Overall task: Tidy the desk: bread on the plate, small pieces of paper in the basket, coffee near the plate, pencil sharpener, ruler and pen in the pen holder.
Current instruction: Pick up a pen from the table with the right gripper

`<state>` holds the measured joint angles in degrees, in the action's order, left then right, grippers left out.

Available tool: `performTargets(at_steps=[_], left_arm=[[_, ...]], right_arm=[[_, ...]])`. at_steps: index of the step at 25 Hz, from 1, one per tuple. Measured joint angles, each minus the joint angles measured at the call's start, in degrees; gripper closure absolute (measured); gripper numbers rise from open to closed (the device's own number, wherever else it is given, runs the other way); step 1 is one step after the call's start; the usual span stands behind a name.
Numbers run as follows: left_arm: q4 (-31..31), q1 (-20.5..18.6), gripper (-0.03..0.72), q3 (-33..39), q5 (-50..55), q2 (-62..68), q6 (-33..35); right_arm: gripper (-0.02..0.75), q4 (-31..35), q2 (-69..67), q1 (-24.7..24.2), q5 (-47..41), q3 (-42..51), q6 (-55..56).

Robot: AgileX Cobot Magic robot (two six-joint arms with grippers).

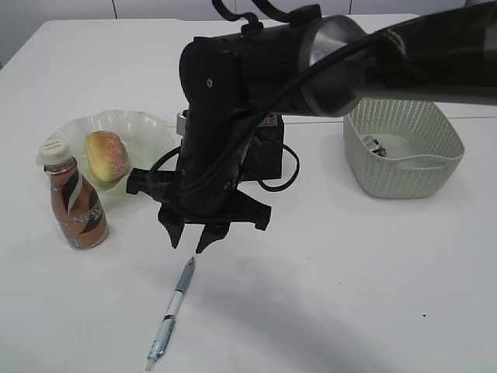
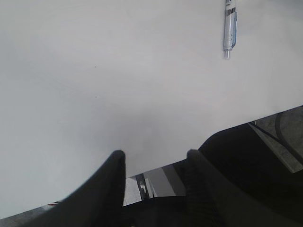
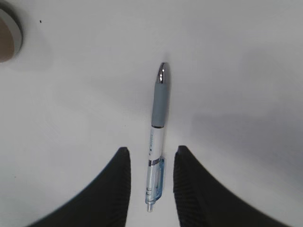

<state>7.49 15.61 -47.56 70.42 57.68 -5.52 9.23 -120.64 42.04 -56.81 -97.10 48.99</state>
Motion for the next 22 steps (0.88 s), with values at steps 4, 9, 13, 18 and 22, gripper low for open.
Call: performTargets(at_steps=[4,9,13,18,22], left_arm=[[0.0,0.0,0.381,0.0,0.0,0.0,0.7],[0.0,0.0,0.381,0.0,0.0,0.0,1.0],[0.0,0.0,0.381,0.0,0.0,0.0,1.1],[0.0,0.0,0.381,0.0,0.0,0.0,1.1],[0.0,0.0,0.381,0.0,0.0,0.0,1.1]], right_arm=[[0.479,0.0,0.0,0.0,0.0,0.0,0.0],[0.479,0.0,0.0,0.0,0.0,0.0,0.0],[0.479,0.0,0.0,0.0,0.0,0.0,0.0],[0.479,0.0,0.0,0.0,0.0,0.0,0.0],[0.479,0.0,-0.2,0.0,-0.1,0.0,0.0]])
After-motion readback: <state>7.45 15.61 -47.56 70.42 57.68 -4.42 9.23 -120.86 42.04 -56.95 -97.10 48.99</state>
